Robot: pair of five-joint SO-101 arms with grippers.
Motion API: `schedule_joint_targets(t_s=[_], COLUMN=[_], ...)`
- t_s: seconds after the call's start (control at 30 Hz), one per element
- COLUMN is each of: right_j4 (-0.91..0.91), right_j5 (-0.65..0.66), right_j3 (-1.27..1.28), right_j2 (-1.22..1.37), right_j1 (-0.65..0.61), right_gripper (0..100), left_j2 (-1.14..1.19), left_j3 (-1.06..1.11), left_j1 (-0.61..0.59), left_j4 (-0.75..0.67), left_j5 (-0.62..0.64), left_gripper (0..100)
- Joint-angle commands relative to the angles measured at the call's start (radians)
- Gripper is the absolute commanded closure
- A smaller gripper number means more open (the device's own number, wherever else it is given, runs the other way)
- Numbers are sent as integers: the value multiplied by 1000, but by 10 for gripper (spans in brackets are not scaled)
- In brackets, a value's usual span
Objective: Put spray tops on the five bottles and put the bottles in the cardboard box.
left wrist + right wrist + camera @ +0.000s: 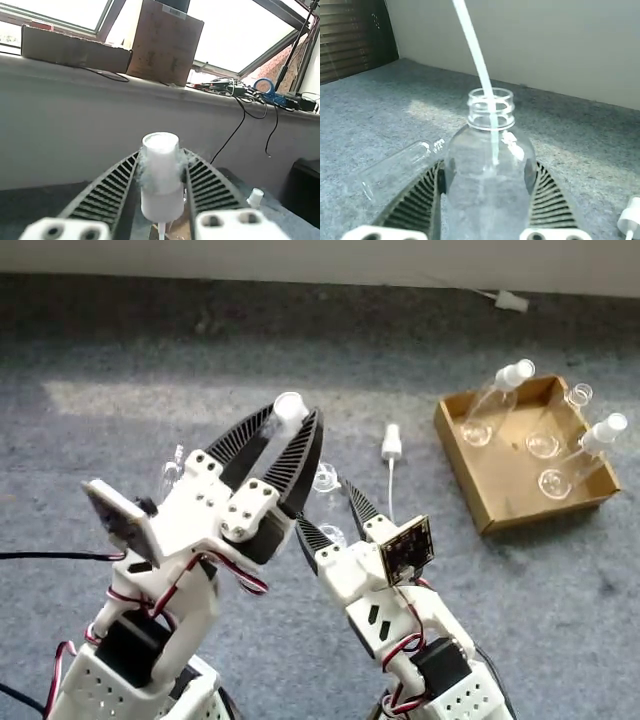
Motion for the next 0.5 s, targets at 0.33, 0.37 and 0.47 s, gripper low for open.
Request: schedule_joint_targets(t_s=[0.33, 0.37, 0.47], right_j4=[-22, -22, -22], right_j5=[12, 12, 12], right_j3=[84, 84, 84], right_j2=[-13, -13, -13], right_j1=[-1, -1, -1], right_gripper=[907, 907, 907], left_j2=[10, 10, 8], left_j3=[200, 211, 231], left_j1=[18, 18, 18], left_j4=[2, 2, 0], left_j5=[-109, -129, -129], left_gripper=[995, 995, 995])
